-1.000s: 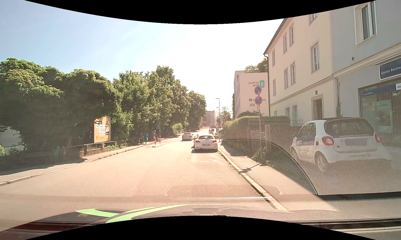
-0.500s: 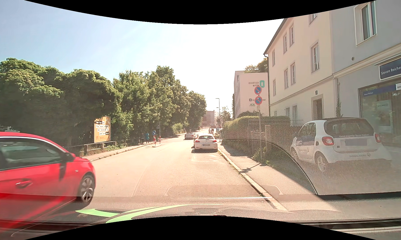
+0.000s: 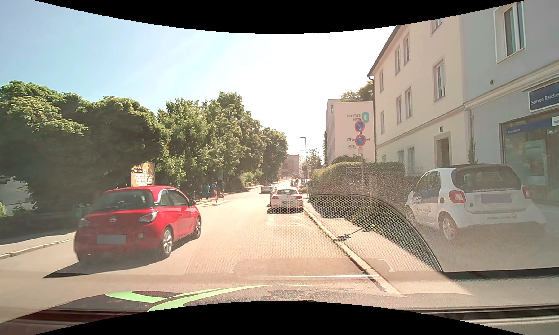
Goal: Follow the waypoints while adhering to traffic rules and regulations
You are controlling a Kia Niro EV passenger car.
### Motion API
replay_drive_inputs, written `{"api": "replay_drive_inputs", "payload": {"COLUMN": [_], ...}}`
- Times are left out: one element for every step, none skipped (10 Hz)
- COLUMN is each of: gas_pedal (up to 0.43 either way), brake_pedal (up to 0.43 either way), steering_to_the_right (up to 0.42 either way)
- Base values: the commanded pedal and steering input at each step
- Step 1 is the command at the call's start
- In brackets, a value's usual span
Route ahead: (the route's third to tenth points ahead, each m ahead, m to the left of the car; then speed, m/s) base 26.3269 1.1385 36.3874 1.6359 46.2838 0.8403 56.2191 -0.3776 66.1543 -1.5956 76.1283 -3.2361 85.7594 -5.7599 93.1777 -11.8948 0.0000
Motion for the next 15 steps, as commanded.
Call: {"api": "replay_drive_inputs", "payload": {"gas_pedal": [0.000,0.000,0.000,0.000,0.000,0.000,0.000,0.000,0.000,0.000,0.000,0.000,0.000,0.000,0.000], "brake_pedal": [0.305,0.305,0.305,0.311,0.305,0.305,0.311,0.311,0.311,0.311,0.311,0.305,0.311,0.311,0.311], "steering_to_the_right": [-0.015,-0.015,-0.015,-0.015,-0.015,-0.015,-0.015,-0.015,-0.015,-0.015,-0.015,-0.015,-0.015,-0.015,-0.015]}}
